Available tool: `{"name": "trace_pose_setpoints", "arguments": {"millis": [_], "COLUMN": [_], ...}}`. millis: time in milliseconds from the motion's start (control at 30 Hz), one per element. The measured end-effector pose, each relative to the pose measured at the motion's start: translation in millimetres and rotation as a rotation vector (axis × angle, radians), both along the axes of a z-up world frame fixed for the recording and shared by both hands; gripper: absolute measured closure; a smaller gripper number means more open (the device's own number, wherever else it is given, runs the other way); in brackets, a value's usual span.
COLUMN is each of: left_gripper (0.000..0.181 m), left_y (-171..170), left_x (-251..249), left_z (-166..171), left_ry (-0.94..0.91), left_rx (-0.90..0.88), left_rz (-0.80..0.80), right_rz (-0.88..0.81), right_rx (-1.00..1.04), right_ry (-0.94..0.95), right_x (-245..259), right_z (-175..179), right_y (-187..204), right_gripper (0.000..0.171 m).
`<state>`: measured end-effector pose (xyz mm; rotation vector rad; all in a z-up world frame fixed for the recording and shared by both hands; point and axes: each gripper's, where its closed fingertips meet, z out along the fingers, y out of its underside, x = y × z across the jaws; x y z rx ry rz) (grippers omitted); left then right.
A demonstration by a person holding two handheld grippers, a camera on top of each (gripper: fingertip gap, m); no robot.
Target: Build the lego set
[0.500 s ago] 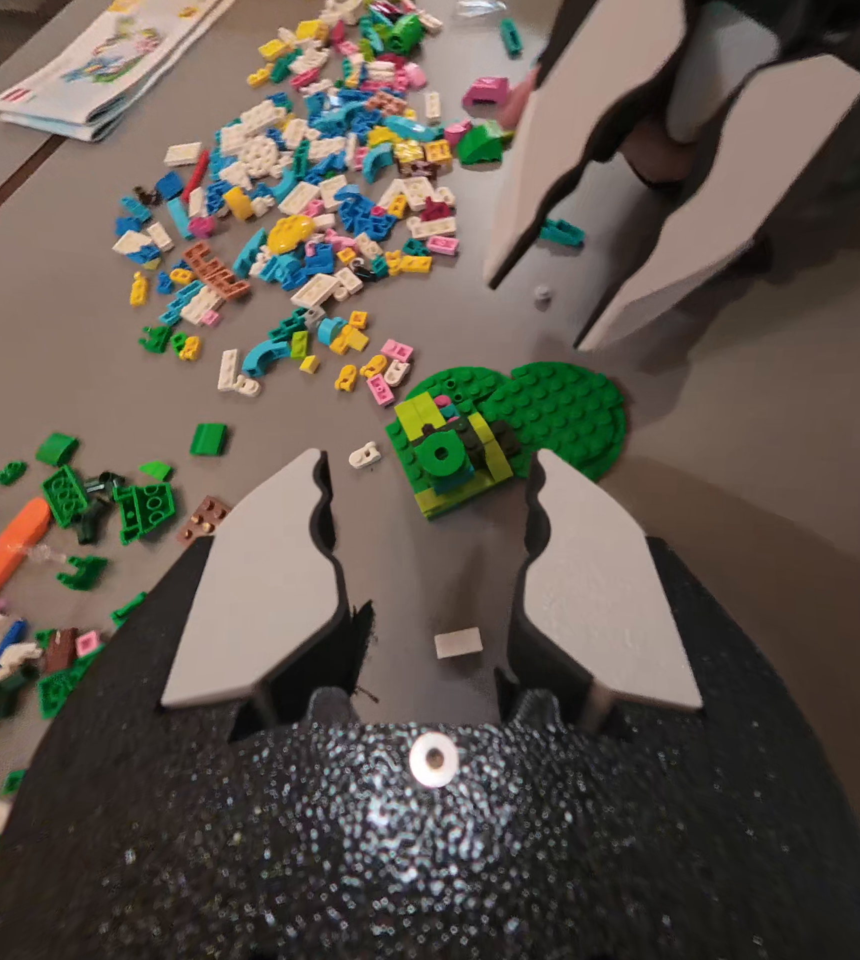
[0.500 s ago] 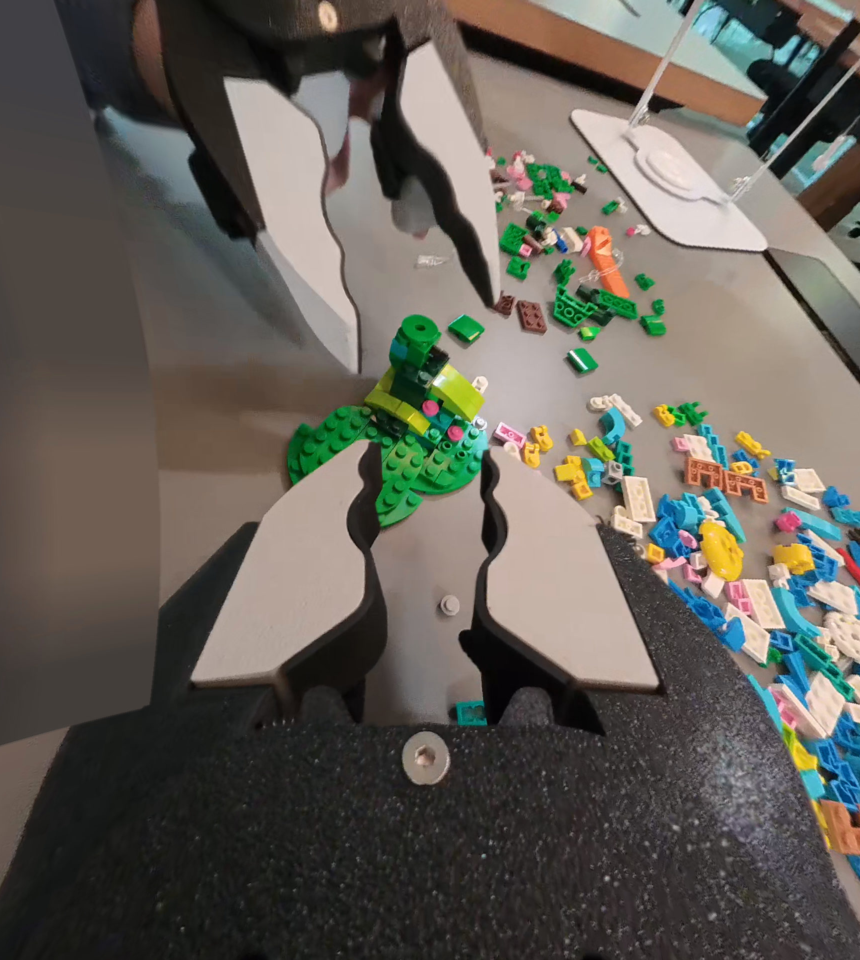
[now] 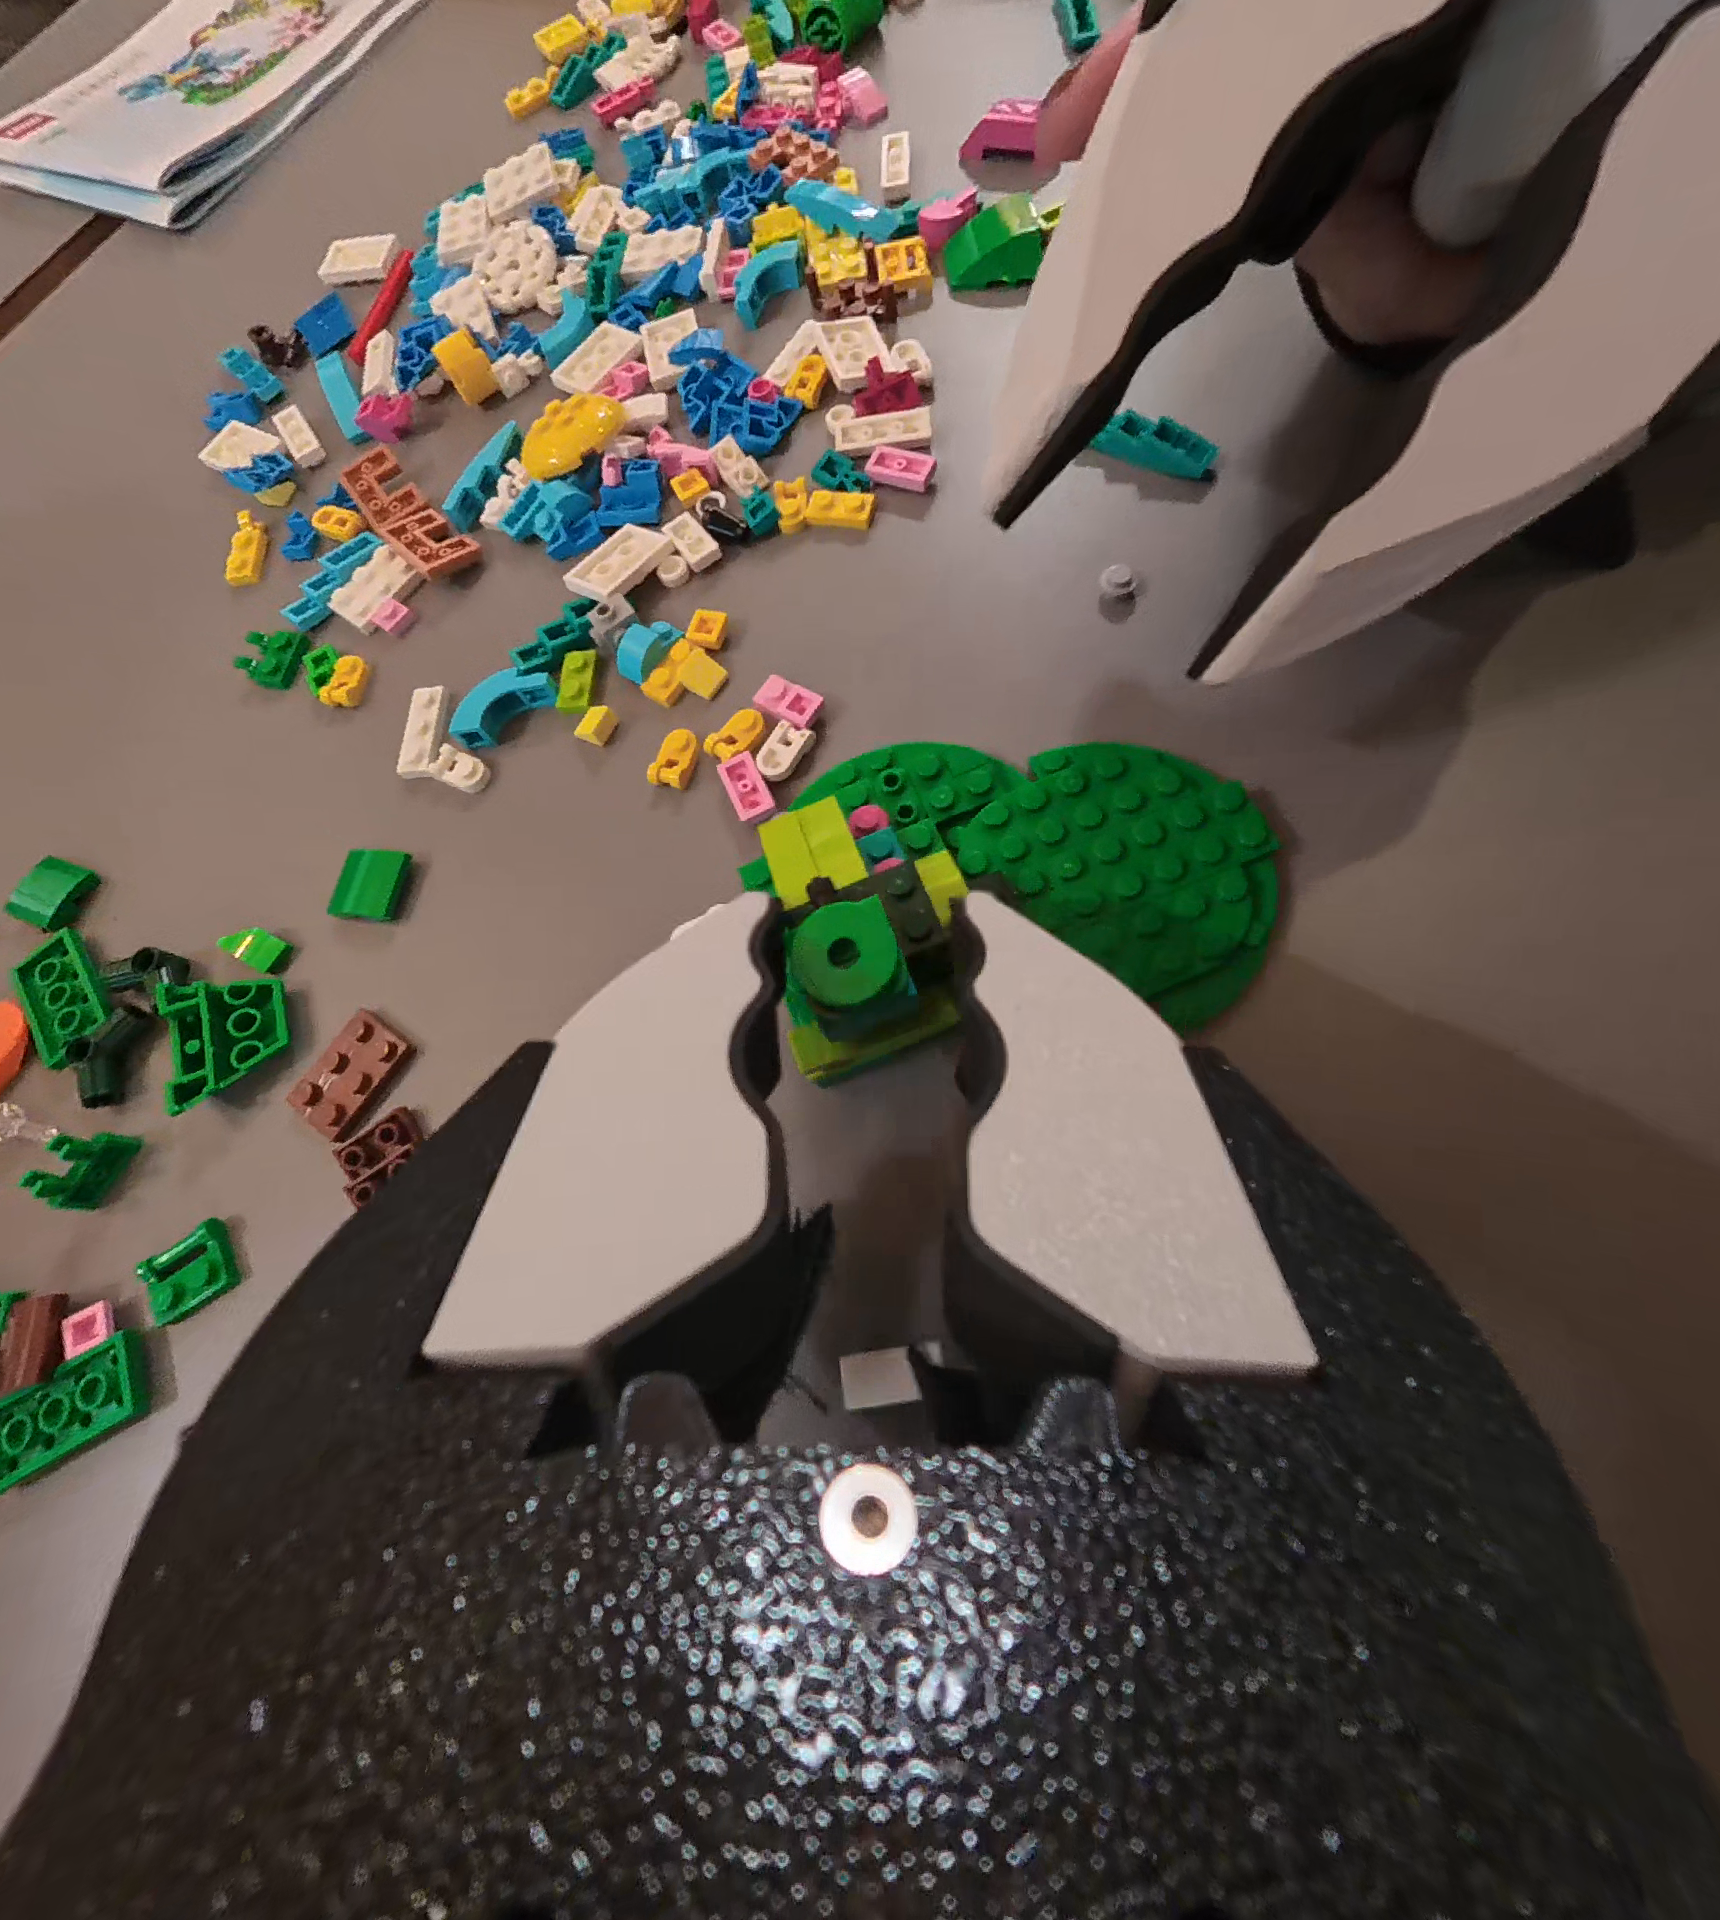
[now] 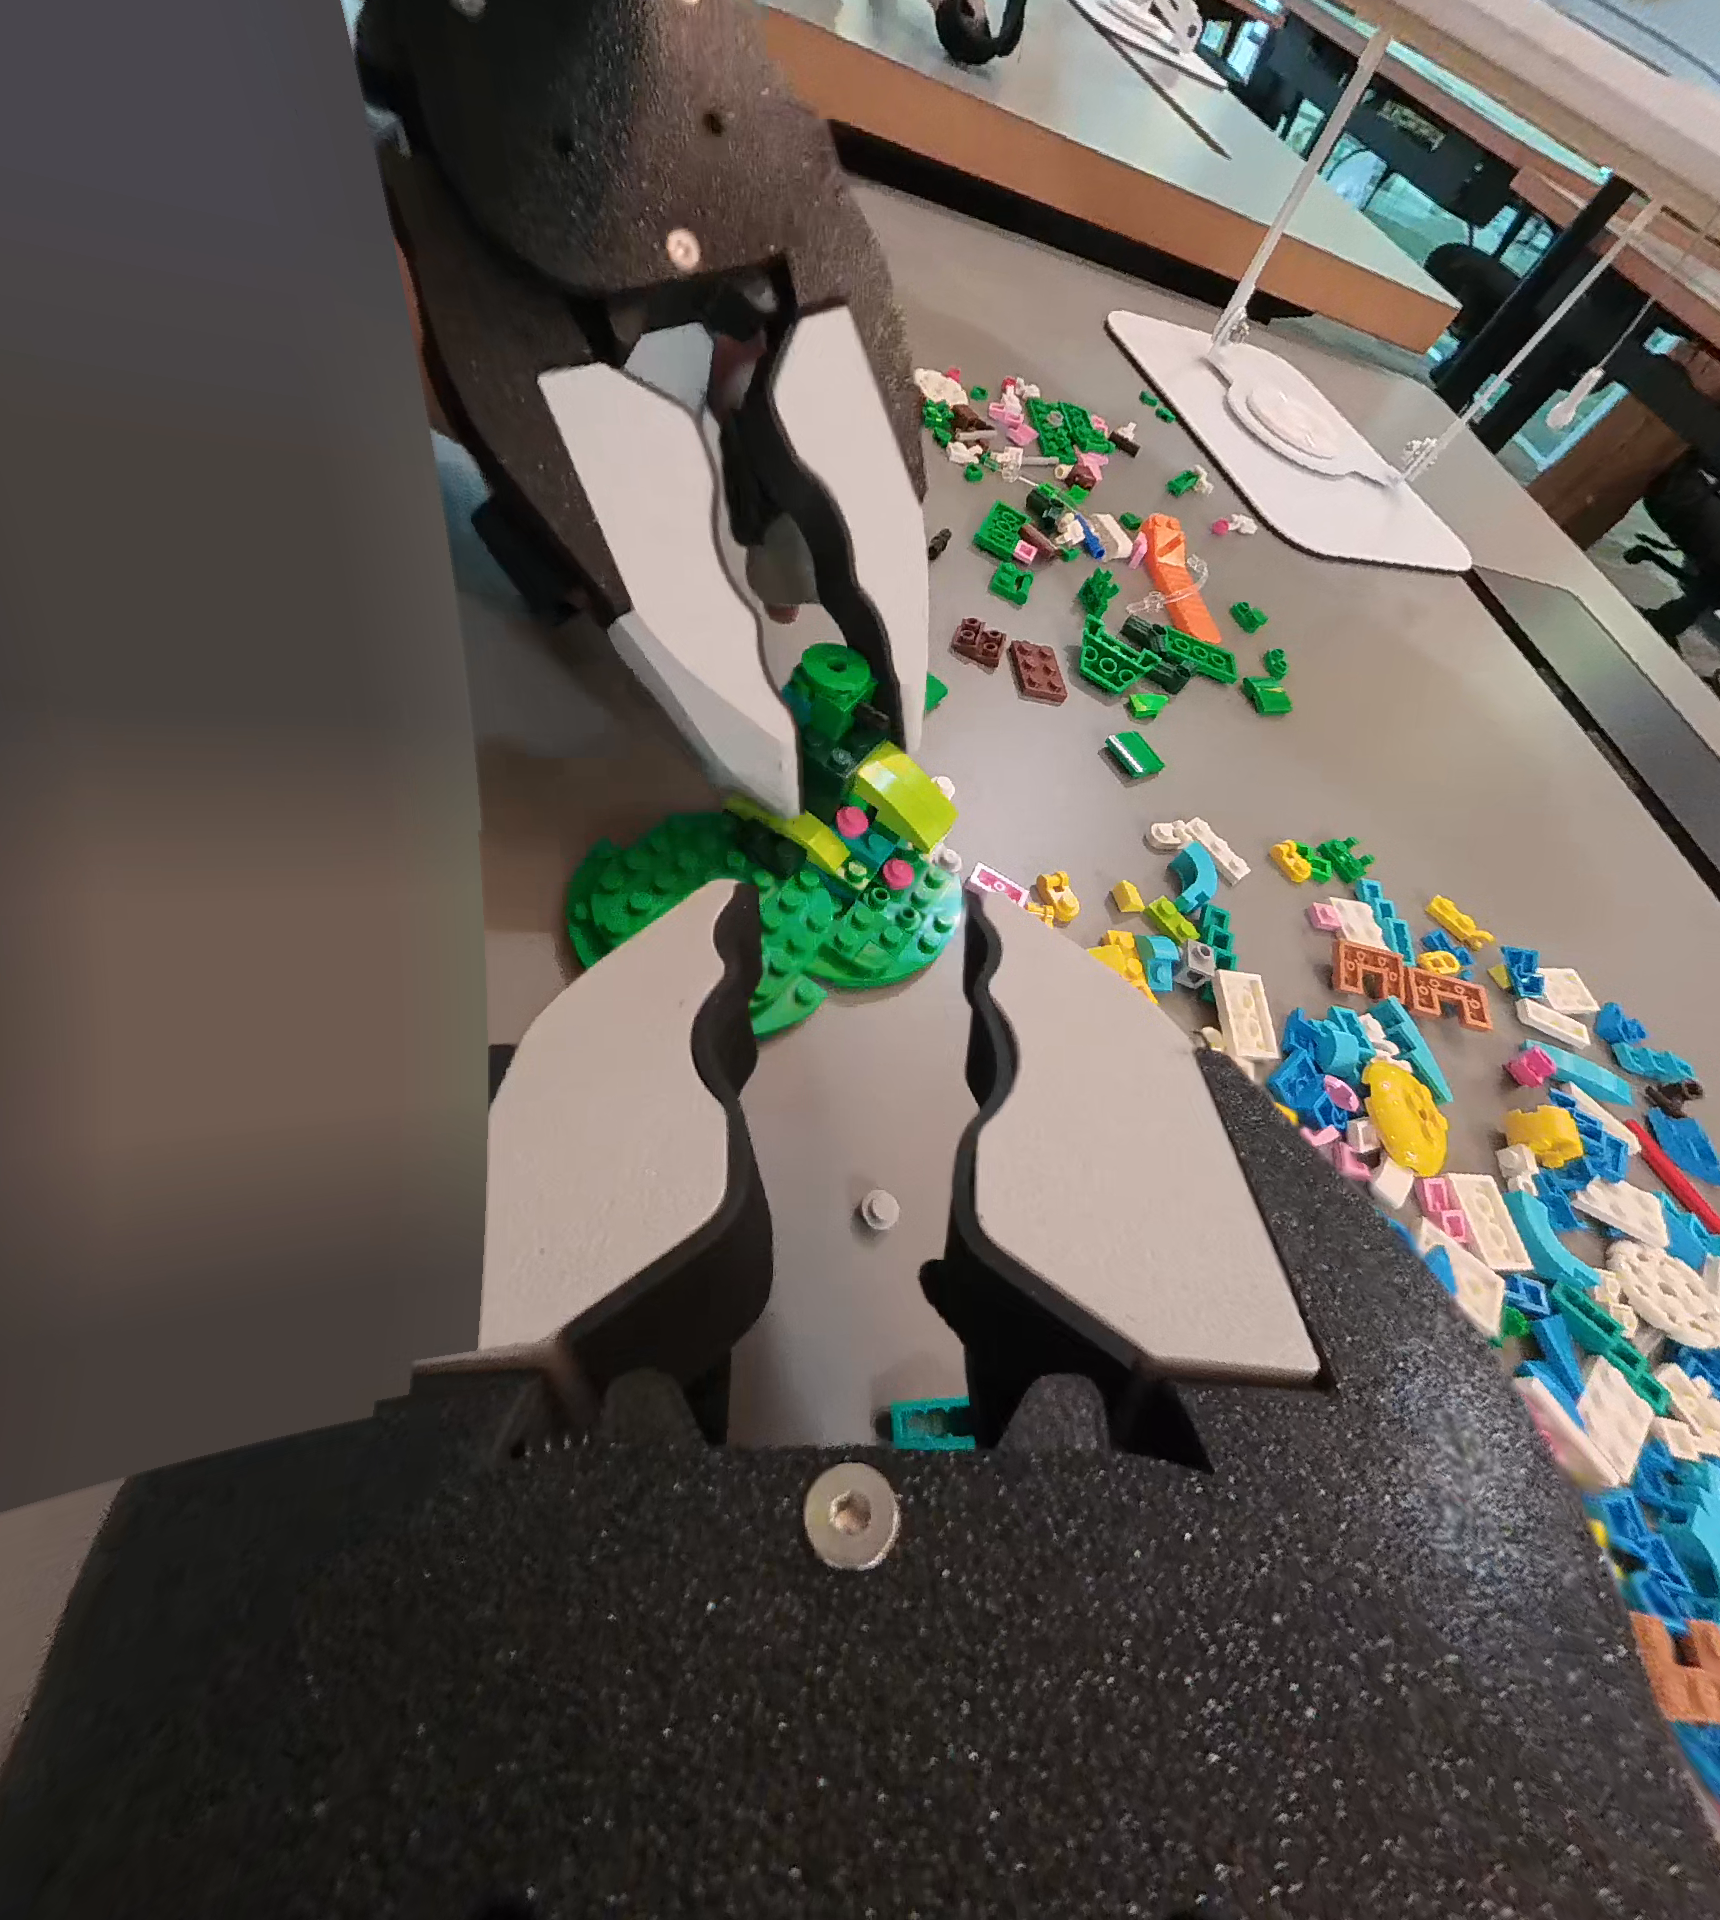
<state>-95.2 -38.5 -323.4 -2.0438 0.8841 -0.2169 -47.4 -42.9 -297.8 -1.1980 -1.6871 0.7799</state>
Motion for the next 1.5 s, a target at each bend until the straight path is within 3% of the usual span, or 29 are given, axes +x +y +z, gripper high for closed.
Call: {"name": "trace_pose_setpoints", "arguments": {"millis": [200, 333, 533, 633, 733, 800, 867, 1000, 1200, 1367, 1500], "left_gripper": [0.154, 0.155, 0.156, 0.156, 0.156, 0.155, 0.126, 0.090, 0.080, 0.096, 0.121], "left_y": [2, -3, -6, -12, -17, -18, -21, -26, -24, -18, -16], "left_x": [-10, -11, -11, -5, 1, 2, -1, -18, -24, -7, -7], "left_z": [14, 38, 72, 82, 87, 90, 97, 95, 77, 70, 72], "left_ry": [-0.089, -0.328, -0.666, -0.767, -0.813, -0.820, -0.824, -0.588, 0.161, 0.458, 0.493], "left_rx": [-0.010, -0.104, -0.184, -0.195, -0.194, -0.162, -0.112, 0.156, 0.712, 0.919, 0.983], "left_rz": [-0.044, -0.132, -0.215, -0.254, -0.288, -0.302, -0.330, -0.360, -0.357, -0.347, -0.322], "right_rz": [0.063, 0.047, 0.018, -0.018, -0.028, -0.030, -0.027, -0.031, 0.005, 0.043, 0.062], "right_rx": [0.263, 0.647, 1.009, 1.119, 1.161, 1.137, 1.091, 1.014, 0.917, 0.947, 0.988], "right_ry": [0.015, -0.018, 0.012, 0.144, 0.212, 0.211, 0.202, 0.219, 0.215, 0.185, 0.149], "right_x": [6, 3, -29, -39, -42, -43, -41, -38, -42, -51, -53], "right_z": [7, 11, 16, 37, 46, 47, 45, 50, 50, 45, 36], "right_y": [-6, -3, -10, -22, -32, -32, -30, -28, -31, -40, -41], "right_gripper": [0.121, 0.117, 0.106, 0.121, 0.160, 0.162, 0.162, 0.163, 0.163, 0.163, 0.163]}}
